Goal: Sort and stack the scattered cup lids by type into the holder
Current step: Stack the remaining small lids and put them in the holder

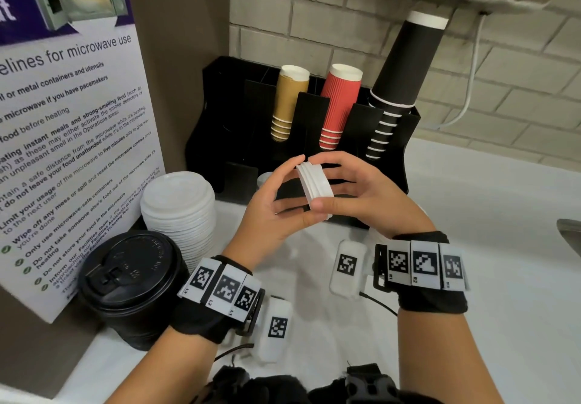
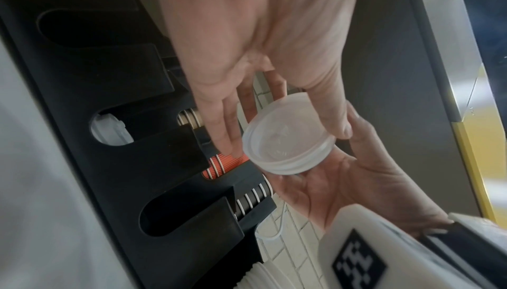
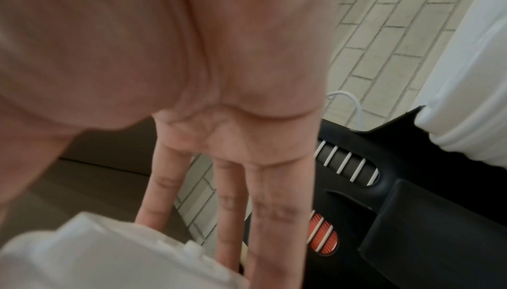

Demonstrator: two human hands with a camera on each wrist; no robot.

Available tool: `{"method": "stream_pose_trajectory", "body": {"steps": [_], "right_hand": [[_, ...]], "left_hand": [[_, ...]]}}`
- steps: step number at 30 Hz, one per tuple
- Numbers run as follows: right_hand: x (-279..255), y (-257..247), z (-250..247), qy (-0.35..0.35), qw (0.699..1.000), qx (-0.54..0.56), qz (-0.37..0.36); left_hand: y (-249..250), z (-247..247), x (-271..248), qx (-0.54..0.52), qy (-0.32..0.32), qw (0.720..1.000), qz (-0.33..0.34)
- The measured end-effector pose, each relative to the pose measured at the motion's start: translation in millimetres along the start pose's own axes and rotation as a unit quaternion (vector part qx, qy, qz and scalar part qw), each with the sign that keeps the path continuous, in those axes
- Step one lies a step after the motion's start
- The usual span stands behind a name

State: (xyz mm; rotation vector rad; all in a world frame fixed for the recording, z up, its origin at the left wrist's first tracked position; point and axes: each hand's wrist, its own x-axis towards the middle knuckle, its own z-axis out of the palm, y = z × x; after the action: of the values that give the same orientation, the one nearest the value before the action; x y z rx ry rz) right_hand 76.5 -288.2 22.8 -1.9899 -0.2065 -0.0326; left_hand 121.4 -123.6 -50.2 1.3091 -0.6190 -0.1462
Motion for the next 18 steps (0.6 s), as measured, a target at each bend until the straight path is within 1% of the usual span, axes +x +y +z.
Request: {"method": "stream_pose_trajectory", "body": {"steps": [7, 9, 11, 13, 15, 16, 18], "right_hand": [[1.6, 0.4, 1.2, 0.015, 1.0, -0.024, -0.013], [4.3, -1.3, -1.0, 0.025, 0.999, -0.03, -0.027], [13.9, -6.1, -5.2, 0.054, 0.996, -0.044, -0.053], [33.2, -12.1, -8.9, 0.085, 0.99, -0.078, -0.082], [61.0, -16.2, -8.0, 0.086, 0.982, -0.145, -0.09], [76.7, -16.3, -5.2, 0.071, 0.974, -0.199, -0.085], [105.8, -12.6, 4.8, 0.017, 0.945, -0.32, -0.059]], "left_hand": [[-4.4, -0.9, 0.6, 0.003, 0.003, 1.0, -0.009], [-7.3, -3.4, 1.8, 0.02, 0.02, 0.999, -0.034], [-10.5, -6.3, 2.9, 0.069, 0.033, 0.993, -0.087], [-14.7, -8.1, 2.7, 0.144, 0.007, 0.978, -0.152], [-21.1, -8.5, 1.5, 0.19, -0.046, 0.96, -0.2], [-23.5, -8.4, 0.8, 0.2, -0.069, 0.953, -0.214], [-23.7, -7.8, 0.4, 0.213, -0.107, 0.943, -0.234]]}}
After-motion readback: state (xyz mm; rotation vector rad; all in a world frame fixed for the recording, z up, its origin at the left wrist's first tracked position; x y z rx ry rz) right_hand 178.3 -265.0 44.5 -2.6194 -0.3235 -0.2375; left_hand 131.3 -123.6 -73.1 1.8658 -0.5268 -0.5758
